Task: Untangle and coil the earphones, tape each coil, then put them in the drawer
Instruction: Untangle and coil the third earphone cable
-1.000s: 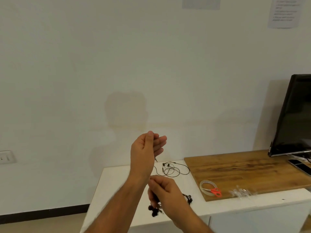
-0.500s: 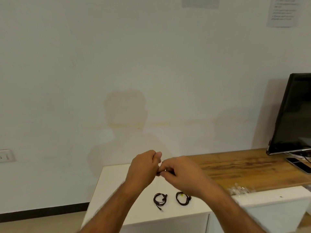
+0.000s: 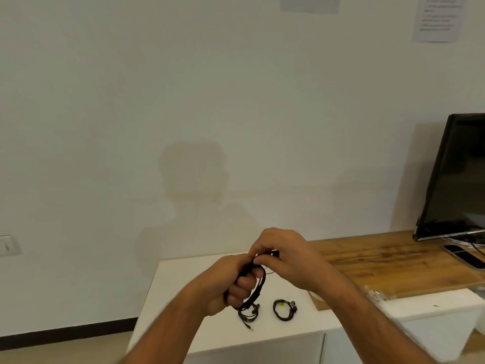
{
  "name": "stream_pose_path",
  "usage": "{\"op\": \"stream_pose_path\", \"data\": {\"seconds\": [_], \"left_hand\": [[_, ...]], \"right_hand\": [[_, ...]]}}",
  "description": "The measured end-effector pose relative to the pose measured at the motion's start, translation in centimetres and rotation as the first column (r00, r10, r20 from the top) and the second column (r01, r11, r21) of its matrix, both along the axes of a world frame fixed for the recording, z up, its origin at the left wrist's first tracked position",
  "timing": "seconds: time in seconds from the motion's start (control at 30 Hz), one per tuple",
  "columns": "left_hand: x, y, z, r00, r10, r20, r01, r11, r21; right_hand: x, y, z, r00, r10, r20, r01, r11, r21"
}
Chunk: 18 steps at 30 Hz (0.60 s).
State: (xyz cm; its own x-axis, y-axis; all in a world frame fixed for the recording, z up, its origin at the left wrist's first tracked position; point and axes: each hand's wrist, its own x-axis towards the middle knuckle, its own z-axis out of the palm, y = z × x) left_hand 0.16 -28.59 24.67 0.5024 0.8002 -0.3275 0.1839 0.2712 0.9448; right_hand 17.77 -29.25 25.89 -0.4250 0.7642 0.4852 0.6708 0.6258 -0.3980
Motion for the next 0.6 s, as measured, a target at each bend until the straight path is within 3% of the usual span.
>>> {"op": "stream_pose_path", "data": {"seconds": [0.27, 0.43, 0.6], "left_hand": [[-1.1, -0.1, 0.4, 0.984, -0.074, 0.160, 0.082, 0.996, -0.044], [-1.2, -0.4, 0.6, 0.983, -0.052, 0.175, 0.044, 0.998, 0.046], [-1.0, -0.5, -0.1, 0.982, 0.003, 0.188, -0.034, 0.986, 0.165]], "right_hand": [[0.7, 0.0, -1.2, 0.889, -0.021, -0.456, -0.145, 0.934, -0.327], [-0.5, -0.4, -2.5, 0.707, -0.053, -0.705, -0.298, 0.882, -0.366], [-1.3, -0.5, -4.2, 0.592, -0.103, -0.799, -0.338, 0.869, -0.362]]}}
